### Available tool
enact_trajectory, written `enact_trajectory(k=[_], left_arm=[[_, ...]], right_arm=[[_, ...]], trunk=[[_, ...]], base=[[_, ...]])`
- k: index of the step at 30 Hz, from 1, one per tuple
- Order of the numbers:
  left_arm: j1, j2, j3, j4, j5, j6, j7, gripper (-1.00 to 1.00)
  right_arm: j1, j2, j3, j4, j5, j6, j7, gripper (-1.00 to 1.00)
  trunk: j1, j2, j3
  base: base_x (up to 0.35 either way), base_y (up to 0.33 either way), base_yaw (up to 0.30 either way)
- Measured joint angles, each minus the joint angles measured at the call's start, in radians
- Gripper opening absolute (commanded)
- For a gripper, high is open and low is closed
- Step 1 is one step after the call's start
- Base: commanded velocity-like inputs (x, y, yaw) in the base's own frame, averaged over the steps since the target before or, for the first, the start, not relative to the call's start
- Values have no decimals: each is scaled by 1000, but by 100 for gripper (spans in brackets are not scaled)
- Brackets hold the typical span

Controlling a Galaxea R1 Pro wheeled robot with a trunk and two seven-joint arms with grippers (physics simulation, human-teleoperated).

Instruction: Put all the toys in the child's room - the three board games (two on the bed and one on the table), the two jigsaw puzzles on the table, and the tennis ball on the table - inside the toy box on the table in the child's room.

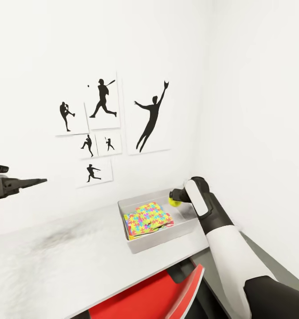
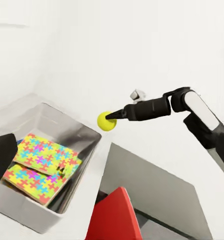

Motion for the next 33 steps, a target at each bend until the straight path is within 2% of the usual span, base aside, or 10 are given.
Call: enact_trajectory(k=[3, 6, 29, 33], left_arm=[[-14, -1, -9, -29, 26, 0, 0, 100], [-20, -3, -15, -43, 37, 0, 0, 100], [-21, 0, -14, -45, 40, 0, 0, 100], [-21, 0, -14, -45, 40, 0, 0, 100]], right_arm=[[-8, 7, 0, 1, 2, 0, 1, -100], [-20, 10, -1, 3, 3, 1, 1, -100], [-25, 11, 0, 5, 4, 4, -1, -100], [-41, 8, 0, 5, 6, 6, -2, -100]], trunk=[[0, 0, -2], [0, 0, -4], [0, 0, -38], [0, 0, -45]], base=[[0, 0, 0], [0, 0, 0], [0, 0, 0], [0, 0, 0]])
